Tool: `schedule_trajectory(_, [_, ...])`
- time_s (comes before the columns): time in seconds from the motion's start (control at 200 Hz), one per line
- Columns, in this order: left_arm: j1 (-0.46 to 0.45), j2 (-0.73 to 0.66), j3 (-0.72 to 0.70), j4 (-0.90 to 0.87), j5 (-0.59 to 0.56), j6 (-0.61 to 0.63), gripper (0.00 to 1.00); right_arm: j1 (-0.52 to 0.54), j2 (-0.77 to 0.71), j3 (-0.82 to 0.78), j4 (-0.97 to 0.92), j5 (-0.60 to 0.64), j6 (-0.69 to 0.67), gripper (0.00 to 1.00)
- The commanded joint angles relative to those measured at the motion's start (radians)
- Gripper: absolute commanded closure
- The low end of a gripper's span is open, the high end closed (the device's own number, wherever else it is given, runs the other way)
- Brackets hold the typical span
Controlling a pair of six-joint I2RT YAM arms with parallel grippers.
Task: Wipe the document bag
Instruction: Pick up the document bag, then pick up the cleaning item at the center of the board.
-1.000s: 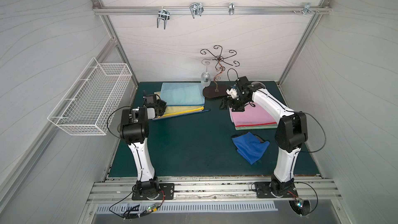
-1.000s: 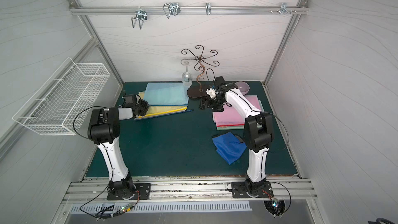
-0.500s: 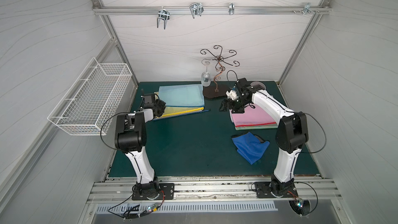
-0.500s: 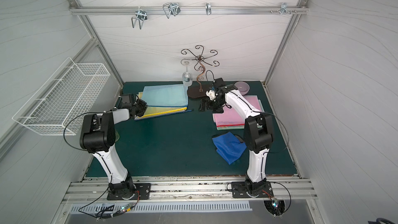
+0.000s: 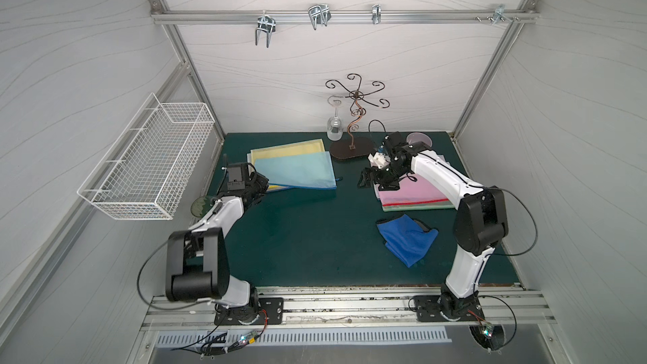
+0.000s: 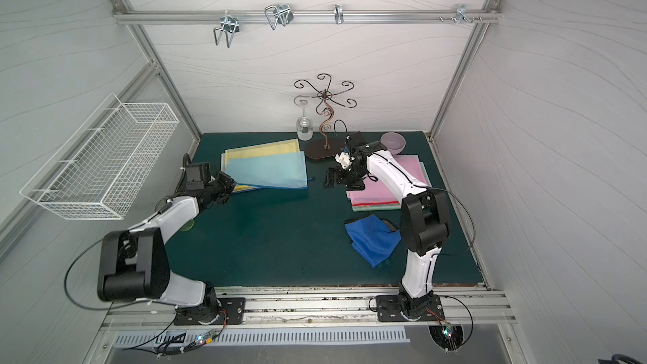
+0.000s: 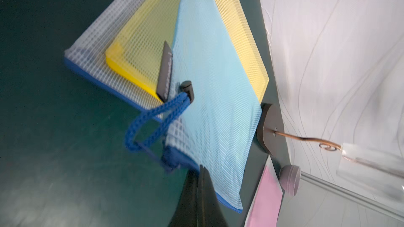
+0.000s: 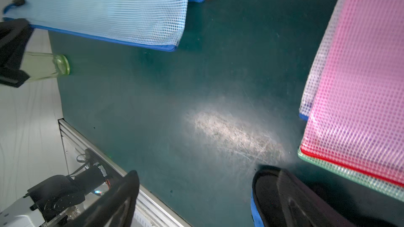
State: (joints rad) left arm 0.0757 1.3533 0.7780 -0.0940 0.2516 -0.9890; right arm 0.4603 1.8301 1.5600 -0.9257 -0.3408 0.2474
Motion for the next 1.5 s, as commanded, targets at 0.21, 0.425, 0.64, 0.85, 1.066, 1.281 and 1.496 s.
schedule_trajectory(0.21, [-0.267,-0.414,-0.225,-0.331,-0.162,-0.113,1.00,0.047,-0.143,-0.223,-0.043,0.186,0.068,0.01])
schedule_trajectory(0.425, [-0.357,-0.567,-0.345,-0.402,-0.169,-0.172,1.00,0.047,-0.212,-0.330,-0.057,0.254,0.124,0.01])
schedule_trajectory(0.64, [-0.381,-0.542,-0.371,-0.406,-0.113,-0.119,1.00,0.047,-0.283,-0.385,-0.126,0.375,0.175,0.01])
schedule_trajectory(0.85, [-0.383,-0.604,-0.456,-0.404,-0.111,-0.126,1.00,0.031,-0.353,-0.419,-0.143,0.548,0.204,0.01])
schedule_trajectory(1.066, [-0.383,-0.654,-0.507,-0.412,-0.108,-0.135,1.00,0.020,-0.372,-0.516,-0.124,0.429,0.219,0.01])
schedule_trajectory(1.281, [-0.383,-0.650,-0.521,-0.412,-0.109,-0.118,1.00,0.009,-0.220,-0.571,0.064,0.355,0.213,0.01])
schedule_trajectory(1.496, [-0.383,-0.666,-0.534,-0.430,-0.114,-0.102,1.00,0.009,-0.114,-0.595,0.151,0.324,0.223,0.01])
